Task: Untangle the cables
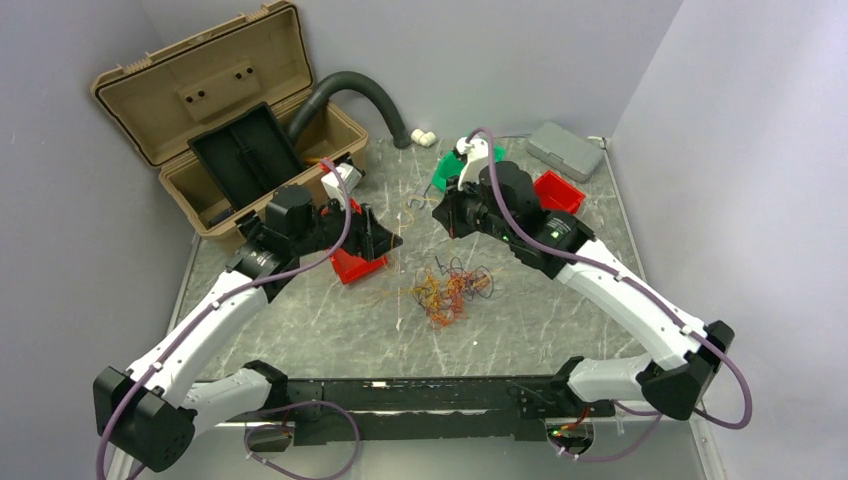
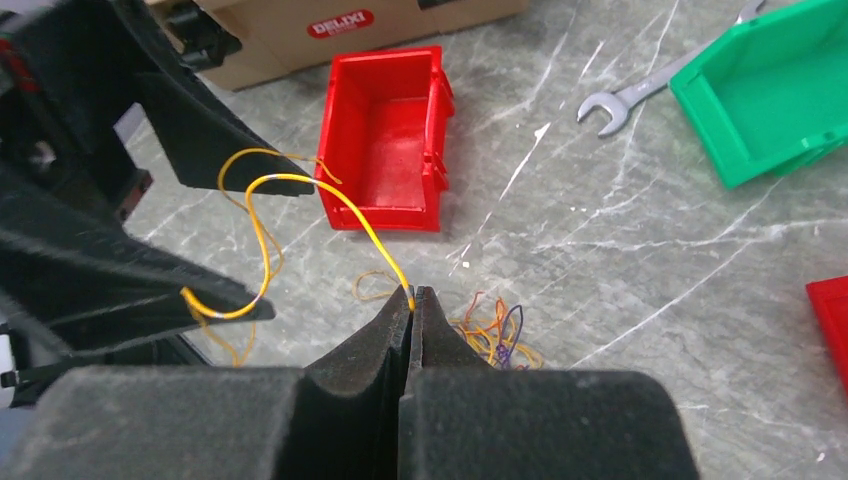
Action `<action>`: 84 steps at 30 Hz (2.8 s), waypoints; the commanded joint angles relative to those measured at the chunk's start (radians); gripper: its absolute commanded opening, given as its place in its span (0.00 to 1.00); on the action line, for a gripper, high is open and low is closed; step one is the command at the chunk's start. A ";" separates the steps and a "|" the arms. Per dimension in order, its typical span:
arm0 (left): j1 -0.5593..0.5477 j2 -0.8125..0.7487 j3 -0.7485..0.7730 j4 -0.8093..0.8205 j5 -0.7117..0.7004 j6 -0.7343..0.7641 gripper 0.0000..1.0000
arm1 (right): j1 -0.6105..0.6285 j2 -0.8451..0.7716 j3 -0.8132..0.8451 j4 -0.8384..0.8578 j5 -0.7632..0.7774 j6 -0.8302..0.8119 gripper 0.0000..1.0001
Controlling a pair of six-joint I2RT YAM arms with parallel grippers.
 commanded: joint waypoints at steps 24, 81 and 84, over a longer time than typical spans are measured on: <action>-0.151 0.345 0.041 0.582 0.191 -0.121 0.36 | -0.054 0.037 -0.020 0.193 -0.258 0.167 0.00; 0.034 0.133 0.165 0.139 -0.063 -0.086 0.00 | -0.038 -0.121 -0.927 0.654 0.366 0.388 0.03; 0.128 0.058 0.147 0.059 -0.158 -0.062 0.00 | -0.074 -0.247 -0.935 0.419 0.504 0.454 0.00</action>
